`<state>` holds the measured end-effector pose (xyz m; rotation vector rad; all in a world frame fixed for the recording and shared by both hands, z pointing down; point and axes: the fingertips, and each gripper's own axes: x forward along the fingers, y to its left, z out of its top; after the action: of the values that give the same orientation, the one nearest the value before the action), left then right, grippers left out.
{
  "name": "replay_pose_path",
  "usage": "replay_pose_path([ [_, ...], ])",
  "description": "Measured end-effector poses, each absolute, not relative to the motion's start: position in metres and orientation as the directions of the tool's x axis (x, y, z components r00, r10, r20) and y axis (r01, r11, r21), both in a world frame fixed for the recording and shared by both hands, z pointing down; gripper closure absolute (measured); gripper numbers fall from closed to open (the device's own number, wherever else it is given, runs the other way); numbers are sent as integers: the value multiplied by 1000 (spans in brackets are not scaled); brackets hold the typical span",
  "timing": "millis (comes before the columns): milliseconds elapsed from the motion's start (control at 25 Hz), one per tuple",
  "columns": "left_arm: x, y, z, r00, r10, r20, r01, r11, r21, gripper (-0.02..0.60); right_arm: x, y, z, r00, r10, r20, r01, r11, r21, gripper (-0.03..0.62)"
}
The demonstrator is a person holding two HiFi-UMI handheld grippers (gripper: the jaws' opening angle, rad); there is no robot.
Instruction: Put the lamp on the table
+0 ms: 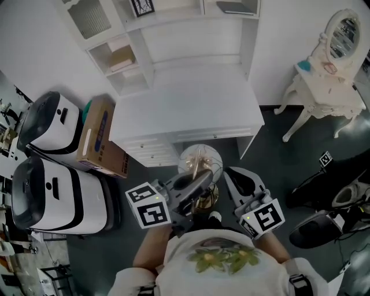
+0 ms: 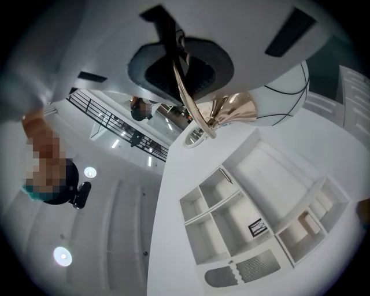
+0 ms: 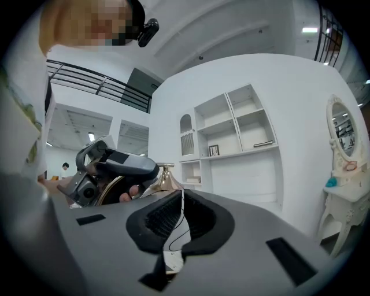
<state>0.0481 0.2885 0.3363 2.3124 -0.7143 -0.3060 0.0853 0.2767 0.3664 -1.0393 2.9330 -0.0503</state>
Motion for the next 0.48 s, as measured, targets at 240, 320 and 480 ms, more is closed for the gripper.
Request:
replay_pose_path([
  [240, 63, 276, 338, 803, -595, 12, -457, -604, 653, 554, 97, 267, 371, -790, -613, -15, -611, 789, -67, 559],
  [320, 66, 270, 336, 804, -594, 8, -453, -604, 656, 554, 96, 263, 370, -798, -603, -14, -601, 797, -63, 559],
  [480, 64, 260, 337, 808, -589, 1, -439, -601, 668, 554, 91, 256, 370, -799, -601, -16, -599, 798, -59, 559],
])
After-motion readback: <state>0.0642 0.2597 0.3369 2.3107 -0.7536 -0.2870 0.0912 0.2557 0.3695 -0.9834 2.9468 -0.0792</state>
